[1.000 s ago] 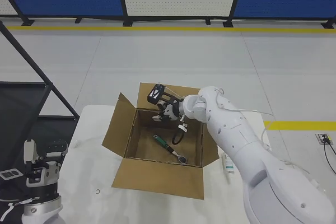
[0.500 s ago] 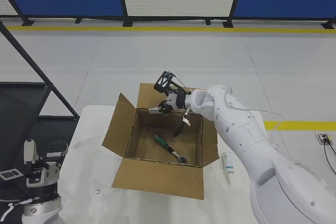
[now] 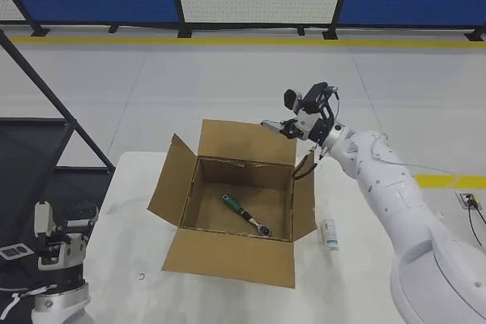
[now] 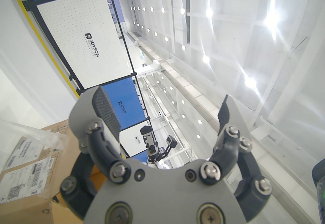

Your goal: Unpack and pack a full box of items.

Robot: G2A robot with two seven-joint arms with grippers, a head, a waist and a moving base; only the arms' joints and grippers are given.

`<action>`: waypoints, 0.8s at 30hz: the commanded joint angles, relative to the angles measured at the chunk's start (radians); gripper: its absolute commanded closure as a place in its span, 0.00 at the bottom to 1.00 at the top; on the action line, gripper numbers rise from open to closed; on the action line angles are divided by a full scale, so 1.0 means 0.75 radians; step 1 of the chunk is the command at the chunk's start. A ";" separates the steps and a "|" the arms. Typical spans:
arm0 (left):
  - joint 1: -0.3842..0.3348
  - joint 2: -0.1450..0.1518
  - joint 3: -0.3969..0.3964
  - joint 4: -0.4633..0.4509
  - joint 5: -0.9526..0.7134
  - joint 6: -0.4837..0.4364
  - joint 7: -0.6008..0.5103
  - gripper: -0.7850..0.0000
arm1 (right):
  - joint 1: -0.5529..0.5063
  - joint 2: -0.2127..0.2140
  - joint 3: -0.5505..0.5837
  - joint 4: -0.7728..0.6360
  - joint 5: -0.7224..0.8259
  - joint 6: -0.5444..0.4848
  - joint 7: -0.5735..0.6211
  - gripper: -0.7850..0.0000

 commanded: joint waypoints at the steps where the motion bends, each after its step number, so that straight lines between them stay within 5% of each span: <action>1: 0.000 0.000 0.000 0.000 0.000 0.000 0.000 0.00 | 0.000 0.000 0.000 0.000 0.000 0.000 0.032 0.00; 24: 0.000 0.000 0.000 0.000 0.000 0.000 0.000 0.00 | -0.009 -0.001 0.007 -0.022 0.018 -0.035 0.021 0.00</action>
